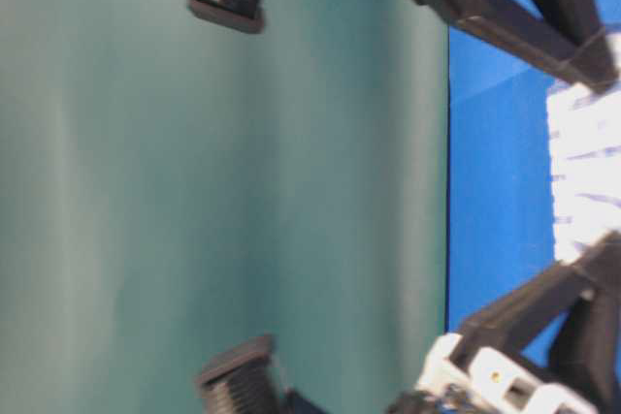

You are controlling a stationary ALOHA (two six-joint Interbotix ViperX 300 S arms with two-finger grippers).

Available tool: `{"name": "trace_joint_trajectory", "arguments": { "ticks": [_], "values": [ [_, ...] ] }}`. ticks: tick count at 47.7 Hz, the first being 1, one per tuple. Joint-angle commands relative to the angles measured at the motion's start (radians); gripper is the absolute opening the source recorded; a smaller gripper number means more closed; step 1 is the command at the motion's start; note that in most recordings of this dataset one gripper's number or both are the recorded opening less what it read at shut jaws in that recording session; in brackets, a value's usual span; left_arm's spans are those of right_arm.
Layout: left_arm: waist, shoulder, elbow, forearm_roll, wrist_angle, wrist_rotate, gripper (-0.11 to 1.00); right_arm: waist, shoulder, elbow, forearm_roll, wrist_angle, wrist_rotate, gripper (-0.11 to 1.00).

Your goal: Fold the blue towel.

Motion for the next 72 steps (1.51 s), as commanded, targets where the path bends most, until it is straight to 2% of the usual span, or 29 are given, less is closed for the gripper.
{"name": "trace_joint_trajectory", "arguments": {
  "ticks": [1,13,18,22,26,29,32,36,47,55,68,72],
  "values": [
    [-0.006,0.002,-0.014,0.000,-0.014,-0.018,0.03,0.009,-0.002,-0.020,0.015,-0.008,0.000,-0.03],
    [-0.025,0.009,-0.015,0.000,-0.037,-0.018,0.04,0.041,0.006,-0.026,0.044,-0.008,0.000,0.01],
    [-0.025,0.008,-0.014,0.000,-0.038,-0.018,0.06,0.043,0.006,-0.026,0.066,-0.008,0.000,0.14],
    [-0.025,0.002,-0.011,0.000,-0.032,-0.018,0.24,0.043,0.006,-0.026,0.072,-0.008,-0.002,0.32],
    [-0.032,-0.017,-0.003,0.000,-0.015,-0.012,0.49,0.048,-0.003,-0.025,0.072,-0.008,-0.003,0.59],
    [-0.041,-0.051,0.008,0.000,0.009,0.021,0.67,0.052,-0.026,-0.020,0.072,-0.008,-0.011,0.77],
    [-0.044,-0.091,0.018,0.000,0.031,0.031,0.83,0.060,-0.069,-0.011,0.067,-0.009,-0.021,0.90],
    [-0.044,-0.160,0.038,0.000,0.064,0.038,0.92,0.071,-0.133,0.005,0.063,-0.017,-0.037,0.89],
    [-0.044,-0.385,0.114,0.000,0.141,0.055,0.89,0.077,-0.333,0.087,0.060,-0.055,-0.112,0.85],
    [-0.044,-0.534,0.201,0.000,0.141,0.055,0.89,0.077,-0.474,0.160,0.060,-0.087,-0.184,0.85],
    [-0.044,-0.752,0.348,0.002,0.127,0.058,0.88,0.078,-0.732,0.278,0.060,-0.086,-0.259,0.84],
    [-0.044,-0.811,0.382,0.003,0.127,0.078,0.88,0.077,-0.792,0.311,0.060,-0.083,-0.284,0.84]
  ]
}}
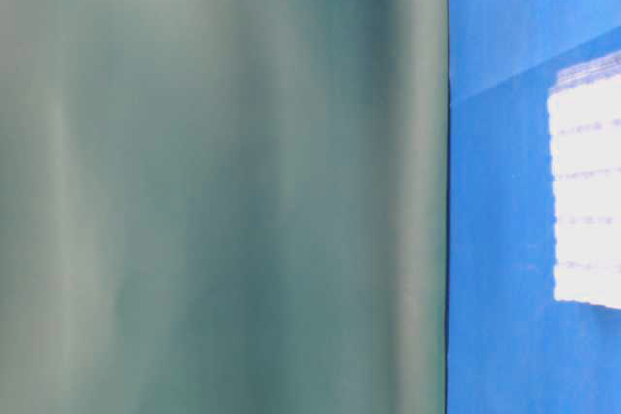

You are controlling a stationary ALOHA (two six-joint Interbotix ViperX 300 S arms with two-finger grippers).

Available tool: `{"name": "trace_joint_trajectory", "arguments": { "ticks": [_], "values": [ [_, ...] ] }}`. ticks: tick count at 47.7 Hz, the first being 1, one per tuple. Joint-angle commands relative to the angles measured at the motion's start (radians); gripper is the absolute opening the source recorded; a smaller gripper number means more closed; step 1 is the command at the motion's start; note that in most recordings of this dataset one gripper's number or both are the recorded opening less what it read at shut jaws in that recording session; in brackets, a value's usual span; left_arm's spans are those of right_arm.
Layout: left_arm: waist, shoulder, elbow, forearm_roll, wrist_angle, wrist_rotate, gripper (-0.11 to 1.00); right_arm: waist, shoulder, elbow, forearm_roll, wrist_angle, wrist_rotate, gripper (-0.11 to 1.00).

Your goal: Fold the blue towel.

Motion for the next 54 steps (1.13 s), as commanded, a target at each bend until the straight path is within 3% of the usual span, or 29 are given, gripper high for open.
{"name": "trace_joint_trajectory", "arguments": {
  "ticks": [1,16,37,54],
  "values": [
    [-0.002,-0.064,0.021,0.003,-0.008,0.025,0.88,0.003,-0.061,0.017,-0.002,0.000,-0.017,0.84],
    [-0.002,-0.288,0.147,0.003,-0.008,0.175,0.88,0.005,-0.195,0.149,-0.002,0.021,-0.063,0.84],
    [0.051,-0.439,0.295,0.002,0.008,0.176,0.88,0.005,-0.281,0.278,0.005,-0.015,-0.041,0.83],
    [0.063,-0.445,0.308,0.000,0.009,0.181,0.88,0.005,-0.281,0.296,0.006,-0.012,-0.021,0.81]
  ]
}}
